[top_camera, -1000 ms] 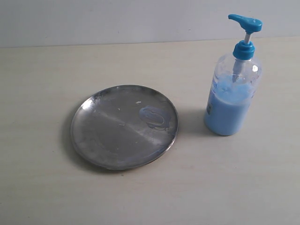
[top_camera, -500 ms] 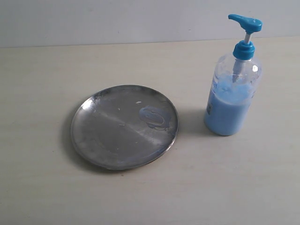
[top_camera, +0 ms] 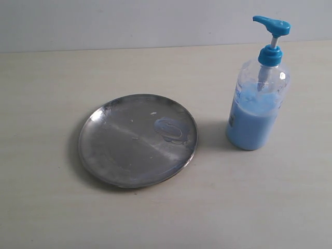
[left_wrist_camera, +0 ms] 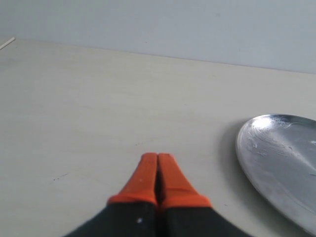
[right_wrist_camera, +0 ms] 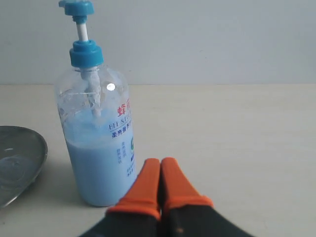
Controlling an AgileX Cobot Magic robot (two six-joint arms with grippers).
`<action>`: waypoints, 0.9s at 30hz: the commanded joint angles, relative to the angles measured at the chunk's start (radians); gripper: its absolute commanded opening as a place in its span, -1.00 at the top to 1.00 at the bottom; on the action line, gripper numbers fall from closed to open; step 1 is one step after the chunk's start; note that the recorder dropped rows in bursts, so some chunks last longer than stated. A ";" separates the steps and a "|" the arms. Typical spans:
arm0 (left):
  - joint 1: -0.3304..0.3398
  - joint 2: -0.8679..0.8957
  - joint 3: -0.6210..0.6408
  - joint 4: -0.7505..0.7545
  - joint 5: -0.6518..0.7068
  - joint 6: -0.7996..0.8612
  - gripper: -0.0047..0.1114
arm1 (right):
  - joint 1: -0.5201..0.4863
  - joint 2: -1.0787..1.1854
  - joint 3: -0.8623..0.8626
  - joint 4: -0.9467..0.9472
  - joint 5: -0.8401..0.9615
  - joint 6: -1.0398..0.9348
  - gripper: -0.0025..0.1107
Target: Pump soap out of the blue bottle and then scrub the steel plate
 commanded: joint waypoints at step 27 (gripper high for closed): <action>0.003 -0.005 0.003 0.000 -0.003 0.003 0.92 | -0.005 -0.007 0.015 -0.005 -0.027 0.033 0.96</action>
